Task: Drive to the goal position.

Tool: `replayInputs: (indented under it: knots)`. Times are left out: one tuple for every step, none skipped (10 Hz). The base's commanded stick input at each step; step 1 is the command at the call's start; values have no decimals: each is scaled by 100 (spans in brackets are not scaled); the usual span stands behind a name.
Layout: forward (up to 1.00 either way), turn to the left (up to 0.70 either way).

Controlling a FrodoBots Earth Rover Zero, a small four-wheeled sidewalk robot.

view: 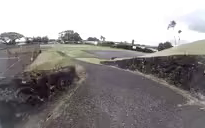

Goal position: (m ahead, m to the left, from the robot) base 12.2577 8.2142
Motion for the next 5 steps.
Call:
replayInputs:
  knots:
    - [70, -2]
    - [70, -18]
    - [70, -21]
    - [70, -5]
    - [70, 1]
